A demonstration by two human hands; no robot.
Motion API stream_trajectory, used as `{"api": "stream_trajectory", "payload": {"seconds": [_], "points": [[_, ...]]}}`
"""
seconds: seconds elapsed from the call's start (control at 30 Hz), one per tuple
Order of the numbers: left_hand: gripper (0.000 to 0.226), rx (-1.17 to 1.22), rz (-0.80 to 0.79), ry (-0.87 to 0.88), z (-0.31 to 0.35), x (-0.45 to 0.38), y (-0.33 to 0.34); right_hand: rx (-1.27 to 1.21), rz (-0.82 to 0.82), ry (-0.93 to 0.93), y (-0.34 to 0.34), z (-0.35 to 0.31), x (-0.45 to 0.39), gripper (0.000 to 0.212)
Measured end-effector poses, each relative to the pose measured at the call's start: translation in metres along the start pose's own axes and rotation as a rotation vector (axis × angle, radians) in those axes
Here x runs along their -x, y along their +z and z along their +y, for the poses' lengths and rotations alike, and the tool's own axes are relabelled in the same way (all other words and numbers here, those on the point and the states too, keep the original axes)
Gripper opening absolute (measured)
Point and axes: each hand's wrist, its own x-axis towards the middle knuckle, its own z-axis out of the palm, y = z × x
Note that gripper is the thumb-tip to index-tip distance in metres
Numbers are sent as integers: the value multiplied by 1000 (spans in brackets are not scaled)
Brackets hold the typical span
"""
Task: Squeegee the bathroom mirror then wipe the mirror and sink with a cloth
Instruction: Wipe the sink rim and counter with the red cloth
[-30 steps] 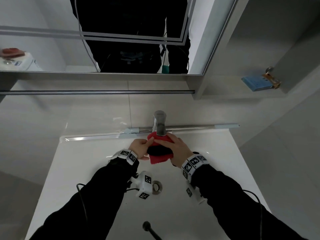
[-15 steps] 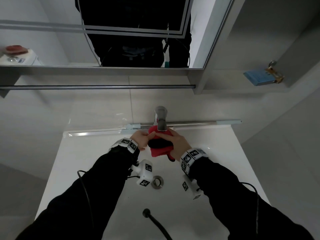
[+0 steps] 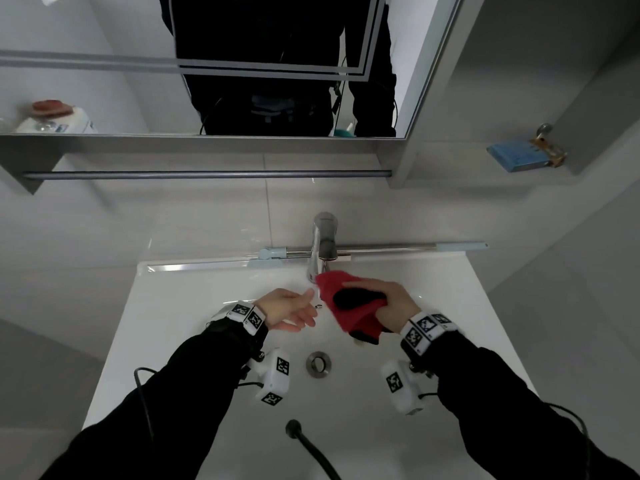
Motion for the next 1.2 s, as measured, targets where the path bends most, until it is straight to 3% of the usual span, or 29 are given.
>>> {"api": "stream_trajectory", "payload": {"seconds": [0.13, 0.2, 0.3, 0.43, 0.87, 1.07, 1.2], "points": [[46, 38, 184, -112, -8, -3, -11, -156, 276, 225, -7, 1, -17, 56], [43, 3, 263, -141, -14, -3, -15, -281, 338, 296, -5, -4, -30, 50], [41, -98, 350, -158, -30, -1, -15, -276, 283, 349, 6, -12, -46, 62], [37, -164, 336, -217, -46, 4, -18, -174, 162, 321, 21, -19, -54, 70], [35, -169, 415, -190, -44, 15, -12, 48, -12, 242, 27, -8, -14, 68], [36, -161, 379, -203, -29, 29, 10, -123, -10, 341, 35, -8, 12, 69], [35, -120, 398, -206, -31, 48, 13, -232, 8, 450, 61, -12, 28, 46]]}}
